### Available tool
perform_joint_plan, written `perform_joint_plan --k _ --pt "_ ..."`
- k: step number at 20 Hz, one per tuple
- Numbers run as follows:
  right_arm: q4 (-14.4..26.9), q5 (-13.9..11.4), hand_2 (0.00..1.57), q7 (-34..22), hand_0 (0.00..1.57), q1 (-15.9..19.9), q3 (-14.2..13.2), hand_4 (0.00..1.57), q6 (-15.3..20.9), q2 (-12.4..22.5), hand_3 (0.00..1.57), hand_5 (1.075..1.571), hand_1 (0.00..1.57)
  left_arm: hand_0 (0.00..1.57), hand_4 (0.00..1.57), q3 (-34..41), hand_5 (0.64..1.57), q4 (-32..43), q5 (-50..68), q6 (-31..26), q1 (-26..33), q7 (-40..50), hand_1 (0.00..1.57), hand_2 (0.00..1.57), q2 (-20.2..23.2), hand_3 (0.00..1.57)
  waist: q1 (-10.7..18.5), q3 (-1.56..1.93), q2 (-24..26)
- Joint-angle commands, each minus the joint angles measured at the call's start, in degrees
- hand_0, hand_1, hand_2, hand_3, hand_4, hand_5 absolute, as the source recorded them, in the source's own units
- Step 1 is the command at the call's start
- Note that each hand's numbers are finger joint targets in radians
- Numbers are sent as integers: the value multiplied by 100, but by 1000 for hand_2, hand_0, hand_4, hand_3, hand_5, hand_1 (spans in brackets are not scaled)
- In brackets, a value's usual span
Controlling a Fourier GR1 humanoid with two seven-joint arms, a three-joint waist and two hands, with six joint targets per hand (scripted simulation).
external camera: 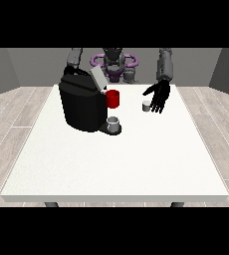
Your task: Insert the coffee pod into the coffee machine and close the lid
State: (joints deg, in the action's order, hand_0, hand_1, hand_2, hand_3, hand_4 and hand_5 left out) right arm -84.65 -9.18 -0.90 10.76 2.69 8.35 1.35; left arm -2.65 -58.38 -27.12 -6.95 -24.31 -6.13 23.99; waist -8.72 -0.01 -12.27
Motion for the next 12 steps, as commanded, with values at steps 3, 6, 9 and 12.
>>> perform_joint_plan --k 3,6,9,12 --pt "336 -147 0 -155 0 150 136 0 79 -130 0 1571 0 946 0 -90 1571 649 -604 504 -526 4 946 967 -360 665 35 0 117" --pt "529 -56 0 -52 0 292 -22 0 84 -33 0 1571 0 888 384 -191 1571 748 -946 788 -562 -379 888 963 -226 816 78 0 -37" --pt "939 82 0 219 0 714 -249 0 -32 74 0 1571 0 1038 462 -442 1571 689 -1346 911 -823 -211 1038 1105 -283 908 166 2 -271" --pt "958 9 0 193 0 437 -113 0 28 -55 0 1571 0 817 368 -608 1571 955 -1657 726 -763 -168 817 956 -166 799 105 2 13"
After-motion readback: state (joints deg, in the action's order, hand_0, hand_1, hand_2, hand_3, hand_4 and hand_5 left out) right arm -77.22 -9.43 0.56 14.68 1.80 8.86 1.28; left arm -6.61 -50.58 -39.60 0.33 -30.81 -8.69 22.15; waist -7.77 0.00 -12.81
